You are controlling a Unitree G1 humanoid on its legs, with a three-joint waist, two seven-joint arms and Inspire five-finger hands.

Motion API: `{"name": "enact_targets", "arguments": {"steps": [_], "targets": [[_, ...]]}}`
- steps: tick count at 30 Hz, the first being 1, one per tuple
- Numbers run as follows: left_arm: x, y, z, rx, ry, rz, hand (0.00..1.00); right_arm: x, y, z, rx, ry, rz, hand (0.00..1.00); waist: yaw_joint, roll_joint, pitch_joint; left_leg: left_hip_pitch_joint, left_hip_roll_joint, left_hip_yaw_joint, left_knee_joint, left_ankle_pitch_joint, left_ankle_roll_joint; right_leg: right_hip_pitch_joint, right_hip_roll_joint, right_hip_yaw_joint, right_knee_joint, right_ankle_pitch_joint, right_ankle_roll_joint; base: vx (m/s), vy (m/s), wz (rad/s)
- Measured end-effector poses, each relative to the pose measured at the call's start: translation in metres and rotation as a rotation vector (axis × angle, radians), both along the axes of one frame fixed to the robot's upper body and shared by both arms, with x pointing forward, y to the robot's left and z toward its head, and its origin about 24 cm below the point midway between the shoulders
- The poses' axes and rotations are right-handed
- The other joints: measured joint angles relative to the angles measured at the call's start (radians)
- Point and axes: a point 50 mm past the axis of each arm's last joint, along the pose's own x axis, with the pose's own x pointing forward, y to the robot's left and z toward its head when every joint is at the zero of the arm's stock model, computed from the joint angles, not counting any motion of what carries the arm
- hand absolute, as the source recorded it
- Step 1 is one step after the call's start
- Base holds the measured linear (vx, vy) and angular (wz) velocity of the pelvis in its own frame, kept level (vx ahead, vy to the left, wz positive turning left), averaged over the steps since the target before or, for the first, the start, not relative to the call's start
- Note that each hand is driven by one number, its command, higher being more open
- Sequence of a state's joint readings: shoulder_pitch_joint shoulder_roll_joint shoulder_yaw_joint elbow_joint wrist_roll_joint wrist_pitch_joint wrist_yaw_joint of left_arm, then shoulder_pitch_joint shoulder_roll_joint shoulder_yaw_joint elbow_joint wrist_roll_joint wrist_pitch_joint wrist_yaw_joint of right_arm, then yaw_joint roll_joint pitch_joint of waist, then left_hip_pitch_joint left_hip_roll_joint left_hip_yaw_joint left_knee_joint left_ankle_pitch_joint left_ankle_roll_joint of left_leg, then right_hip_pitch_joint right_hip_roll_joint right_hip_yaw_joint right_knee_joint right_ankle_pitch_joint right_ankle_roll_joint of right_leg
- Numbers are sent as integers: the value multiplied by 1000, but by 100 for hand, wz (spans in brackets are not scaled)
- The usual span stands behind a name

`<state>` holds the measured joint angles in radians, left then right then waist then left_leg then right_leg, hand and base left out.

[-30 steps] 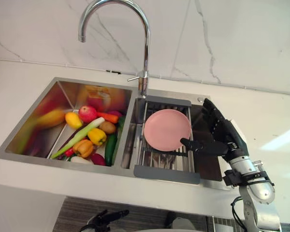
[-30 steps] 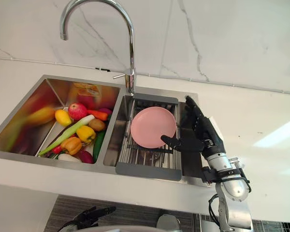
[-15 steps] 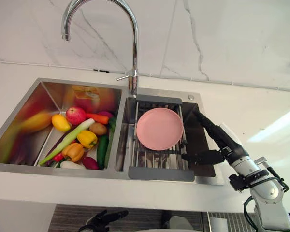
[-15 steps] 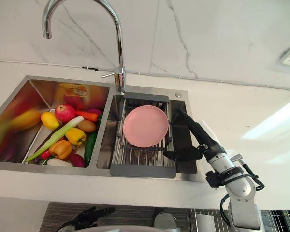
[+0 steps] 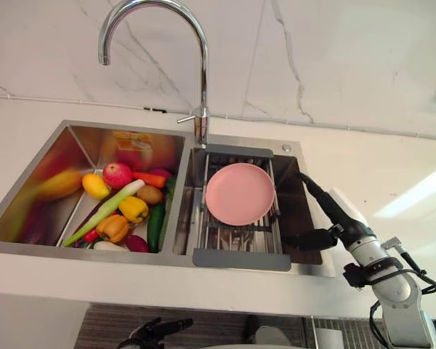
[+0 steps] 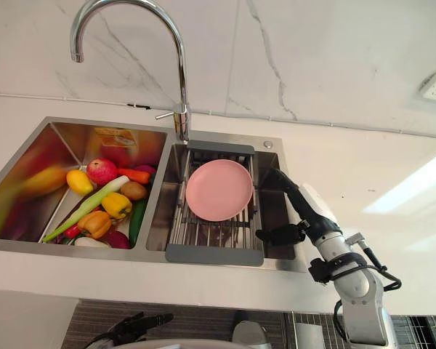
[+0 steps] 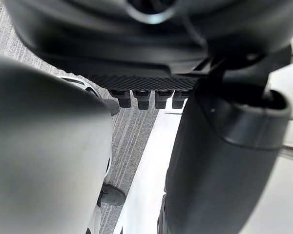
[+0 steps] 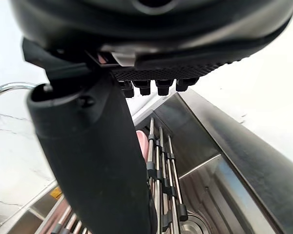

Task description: Walk over to the sink, pick up the cup, carry it to the dishwasher, place the cup inside the dishwasher, then close the dishwasher door

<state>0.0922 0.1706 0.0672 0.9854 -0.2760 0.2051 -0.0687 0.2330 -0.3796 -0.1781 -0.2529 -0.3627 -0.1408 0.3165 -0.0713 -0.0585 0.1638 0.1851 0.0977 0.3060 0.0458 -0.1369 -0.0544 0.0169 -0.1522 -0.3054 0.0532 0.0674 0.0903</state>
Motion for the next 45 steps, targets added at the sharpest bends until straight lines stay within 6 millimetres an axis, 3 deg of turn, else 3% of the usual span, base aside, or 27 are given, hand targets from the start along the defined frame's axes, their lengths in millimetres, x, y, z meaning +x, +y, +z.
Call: {"name": "enact_targets", "arguments": {"steps": [6,14,26,30,45], "targets": [[0,-1,0,2,2,-3,100,1,9,-6,-10,-14,-5,100,1,6,-2,0,-1,-13,1,0,0,10,0,-13,-4,0,0,-18,-8,6],[-4,-5,-2,-5,14,-21,100,1,23,-23,8,18,1,100,4,34,-21,0,1,-25,0,1,-1,24,3,-27,-17,1,1,-15,-8,3],[-3,-6,-2,-3,15,-20,100,7,33,-32,-71,-65,-66,100,11,35,-21,2,1,-50,0,1,-1,45,4,-49,-35,5,3,-18,-9,4],[-1,-7,-1,2,6,-20,100,10,33,-34,-78,-98,-115,100,28,35,-21,4,0,-55,0,1,-1,52,4,-54,-38,5,3,-26,-10,4],[1,-8,0,3,1,-28,100,30,28,-44,-91,-96,-207,100,36,34,-21,0,-5,-90,0,4,-1,76,4,-86,-60,8,5,-20,-9,6]]}}
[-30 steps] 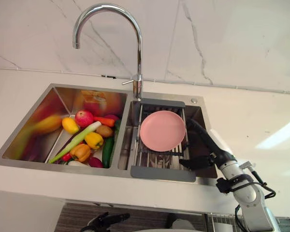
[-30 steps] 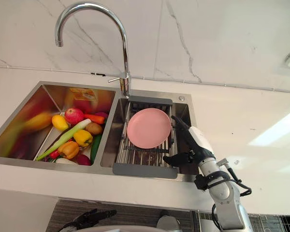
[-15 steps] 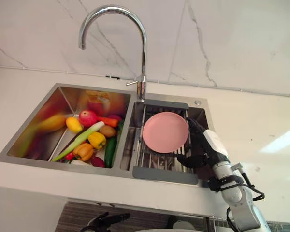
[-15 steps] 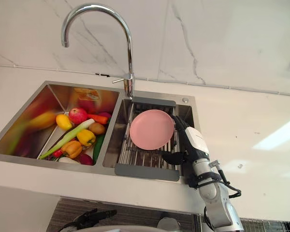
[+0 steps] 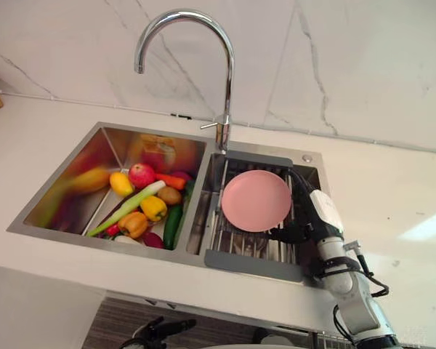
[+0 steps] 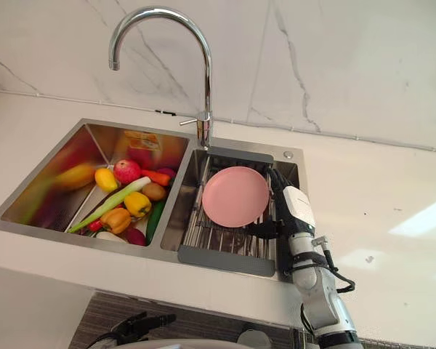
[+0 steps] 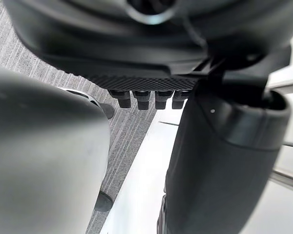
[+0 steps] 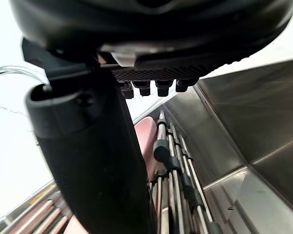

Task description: Walk over to the sink, pick up the cup, carry it to the dishwasher, place the cup inside the dishwasher, then close the dishwasher door

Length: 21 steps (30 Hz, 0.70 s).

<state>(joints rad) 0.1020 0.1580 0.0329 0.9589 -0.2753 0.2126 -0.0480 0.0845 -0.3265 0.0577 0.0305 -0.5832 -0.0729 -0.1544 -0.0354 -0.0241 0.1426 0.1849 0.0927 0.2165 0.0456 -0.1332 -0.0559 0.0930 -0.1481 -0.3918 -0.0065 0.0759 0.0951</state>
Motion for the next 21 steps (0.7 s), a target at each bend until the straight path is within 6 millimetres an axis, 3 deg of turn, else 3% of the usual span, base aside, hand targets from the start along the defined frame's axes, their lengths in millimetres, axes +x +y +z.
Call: {"name": "enact_targets", "arguments": {"steps": [9,21], "targets": [[3,-2,1,-4,-14,-2,100,3,0,-8,-2,5,-40,100,20,-1,3,1,-1,-15,0,0,0,16,0,-15,-11,2,2,-10,-5,4],[6,-2,2,-3,-26,-8,100,8,17,7,-150,-224,34,100,22,-1,16,-1,-4,-24,0,1,2,20,-2,-24,-14,2,2,-12,-2,1]]}}
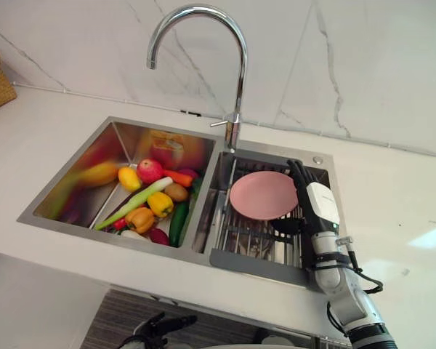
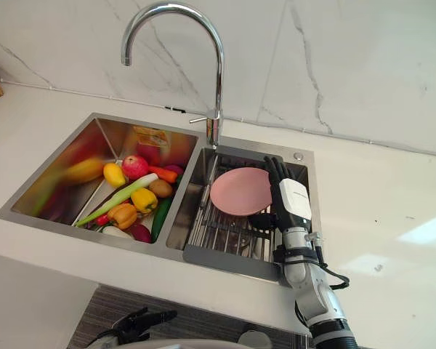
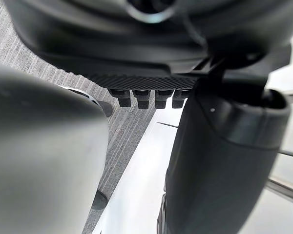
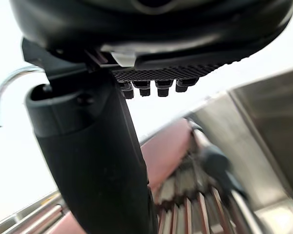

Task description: Walk over to the sink, pick up the cup, carry it to the dishwasher, place the cup inside the dishwasher, then close the dishwasher door

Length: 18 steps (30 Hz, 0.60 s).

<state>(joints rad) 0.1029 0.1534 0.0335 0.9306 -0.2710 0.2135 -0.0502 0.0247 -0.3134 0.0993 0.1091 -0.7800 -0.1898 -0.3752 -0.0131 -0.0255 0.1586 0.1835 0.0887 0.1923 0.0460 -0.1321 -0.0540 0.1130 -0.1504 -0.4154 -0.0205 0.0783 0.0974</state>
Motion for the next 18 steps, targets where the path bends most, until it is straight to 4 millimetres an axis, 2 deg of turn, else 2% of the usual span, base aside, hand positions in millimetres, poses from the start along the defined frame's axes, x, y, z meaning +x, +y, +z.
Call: {"name": "enact_targets", "arguments": {"steps": [7,8,11,18], "targets": [[3,1,1,18,-10,-32,100,0,6,-6,-67,12,50,100,3,-1,5,0,0,-6,0,0,0,4,0,-5,0,0,0,-11,-3,2],[3,1,2,18,-10,-32,100,0,6,-6,-74,18,55,0,5,-1,5,-1,0,-7,0,0,0,4,0,-6,-1,0,0,0,0,0],[5,0,2,18,-16,-33,100,2,4,-8,-117,49,68,0,15,-1,6,-1,0,-8,0,0,0,4,0,-7,0,0,0,0,0,0],[8,0,3,34,-25,-68,100,7,14,-18,-226,94,147,0,24,-2,9,-8,-1,-18,0,0,1,4,-1,-17,-1,0,0,-9,-3,4]]}}
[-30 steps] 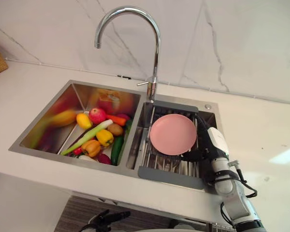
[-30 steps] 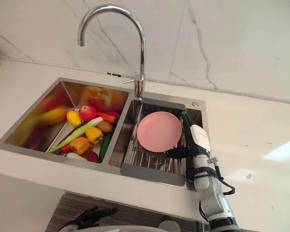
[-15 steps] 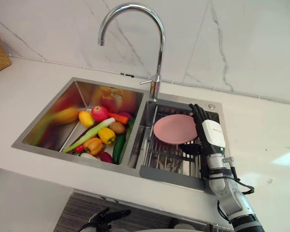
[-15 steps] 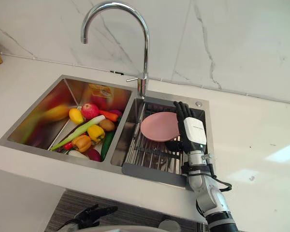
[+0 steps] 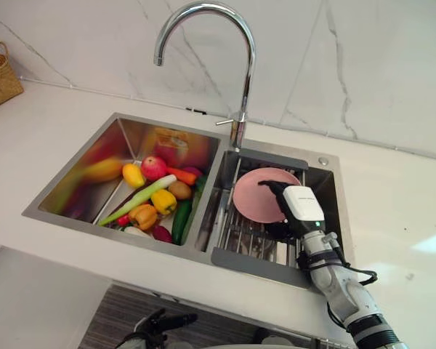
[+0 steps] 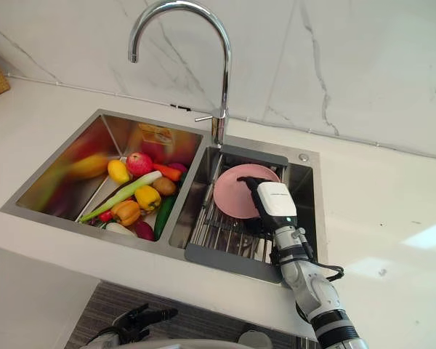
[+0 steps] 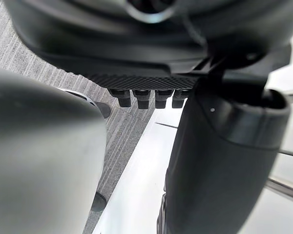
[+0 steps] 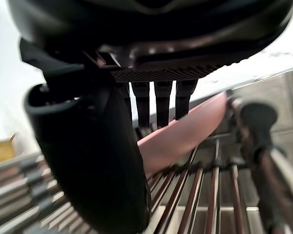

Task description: Walk over to the sink, pick up the cup, carry it to the dishwasher, place the cup inside the dishwasher, then close the dishwasher door

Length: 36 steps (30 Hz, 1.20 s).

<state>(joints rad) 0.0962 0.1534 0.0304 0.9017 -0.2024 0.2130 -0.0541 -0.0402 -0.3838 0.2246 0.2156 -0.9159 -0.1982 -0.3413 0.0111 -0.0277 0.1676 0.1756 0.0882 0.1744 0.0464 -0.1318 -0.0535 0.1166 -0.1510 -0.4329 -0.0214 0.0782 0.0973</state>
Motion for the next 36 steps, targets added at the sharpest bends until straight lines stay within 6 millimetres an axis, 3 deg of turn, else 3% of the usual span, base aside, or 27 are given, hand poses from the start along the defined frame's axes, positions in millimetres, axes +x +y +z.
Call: {"name": "enact_targets", "arguments": {"steps": [8,16,19,21,23,26,29,36], "targets": [[3,1,1,22,-4,-64,100,1,7,17,10,-143,69,0,0,-1,1,-1,1,-1,0,0,0,0,0,-1,0,0,0,-2,0,0],[4,2,2,29,-25,-65,100,-12,6,34,32,-214,119,0,-10,2,20,0,3,7,1,0,0,-4,2,9,1,0,0,0,0,-3],[4,2,2,30,-25,-65,100,-14,5,58,135,-308,127,0,-14,5,21,1,3,13,1,0,0,-7,2,16,3,0,0,0,0,-6],[5,2,2,31,-28,-65,100,-15,0,80,259,-386,109,0,-13,5,22,4,2,15,1,0,0,-7,2,19,4,0,0,-5,3,-5],[4,1,2,30,-28,-62,100,-18,-15,109,496,-470,62,0,-14,5,22,8,1,21,1,-1,0,-7,0,26,5,0,0,-17,8,-6],[3,1,1,31,-23,-59,100,-26,-40,135,749,-577,8,0,-20,5,22,15,-1,30,1,-2,2,-8,-1,44,6,0,0,-20,8,-9],[0,2,0,30,-15,-56,100,-36,-54,148,824,-681,-31,0,-35,7,23,24,0,46,1,-4,2,-10,0,62,10,0,0,-25,1,-16],[-4,1,-1,27,5,-52,100,-66,-92,167,787,-929,-208,0,-57,15,27,37,-2,97,0,-14,9,-54,-9,117,66,-7,-2,-59,-1,-24]]}}
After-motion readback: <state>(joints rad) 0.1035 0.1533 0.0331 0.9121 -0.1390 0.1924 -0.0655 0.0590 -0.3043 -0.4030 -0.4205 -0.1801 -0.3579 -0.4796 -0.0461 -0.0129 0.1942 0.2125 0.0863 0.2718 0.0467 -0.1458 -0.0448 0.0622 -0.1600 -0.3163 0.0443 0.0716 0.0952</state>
